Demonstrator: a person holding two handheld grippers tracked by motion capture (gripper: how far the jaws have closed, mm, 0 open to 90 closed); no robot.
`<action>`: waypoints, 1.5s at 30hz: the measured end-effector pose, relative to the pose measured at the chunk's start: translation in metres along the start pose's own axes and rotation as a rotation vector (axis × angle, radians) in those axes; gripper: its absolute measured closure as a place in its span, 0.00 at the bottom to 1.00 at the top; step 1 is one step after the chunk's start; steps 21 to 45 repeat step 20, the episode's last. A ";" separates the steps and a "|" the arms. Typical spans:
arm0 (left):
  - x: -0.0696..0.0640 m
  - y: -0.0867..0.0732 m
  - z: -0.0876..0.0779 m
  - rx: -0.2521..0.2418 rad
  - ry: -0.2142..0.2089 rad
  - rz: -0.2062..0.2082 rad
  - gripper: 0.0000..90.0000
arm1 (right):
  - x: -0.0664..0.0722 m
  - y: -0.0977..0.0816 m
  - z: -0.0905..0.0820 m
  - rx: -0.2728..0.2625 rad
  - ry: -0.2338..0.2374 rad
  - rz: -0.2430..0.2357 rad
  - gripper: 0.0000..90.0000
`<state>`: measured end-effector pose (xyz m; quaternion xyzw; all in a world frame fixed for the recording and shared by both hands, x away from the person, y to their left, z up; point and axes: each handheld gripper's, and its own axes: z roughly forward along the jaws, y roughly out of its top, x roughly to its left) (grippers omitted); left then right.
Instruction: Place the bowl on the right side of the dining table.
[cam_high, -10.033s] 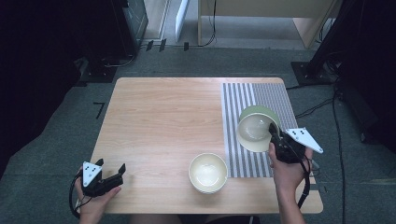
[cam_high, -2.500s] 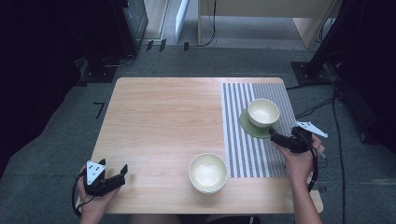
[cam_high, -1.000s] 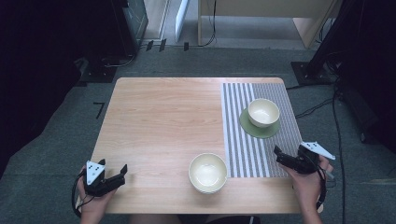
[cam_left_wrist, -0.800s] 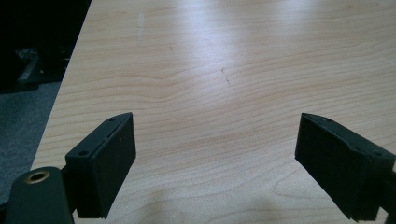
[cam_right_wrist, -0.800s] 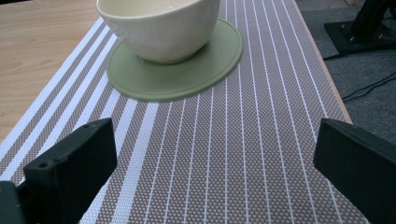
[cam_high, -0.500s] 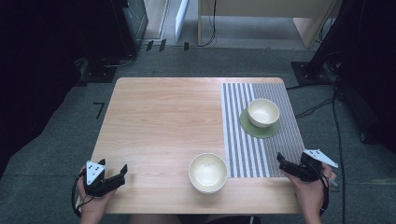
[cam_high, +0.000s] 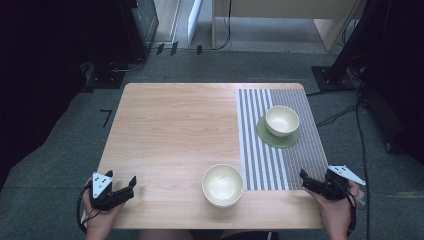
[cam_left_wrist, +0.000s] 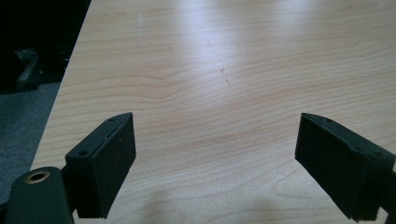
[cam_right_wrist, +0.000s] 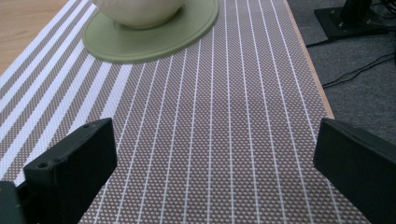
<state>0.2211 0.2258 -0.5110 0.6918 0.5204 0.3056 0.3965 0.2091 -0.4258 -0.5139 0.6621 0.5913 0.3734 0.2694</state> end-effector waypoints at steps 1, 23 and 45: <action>0.000 0.000 0.000 0.000 0.000 0.001 0.14 | -0.001 -0.001 0.000 0.001 -0.002 -0.006 0.00; 0.000 0.000 0.001 0.002 -0.001 -0.005 0.14 | -0.003 -0.011 0.000 0.041 -0.030 -0.011 0.00; 0.000 0.000 0.001 0.002 -0.001 -0.005 0.14 | -0.003 -0.011 0.000 0.041 -0.030 -0.011 0.00</action>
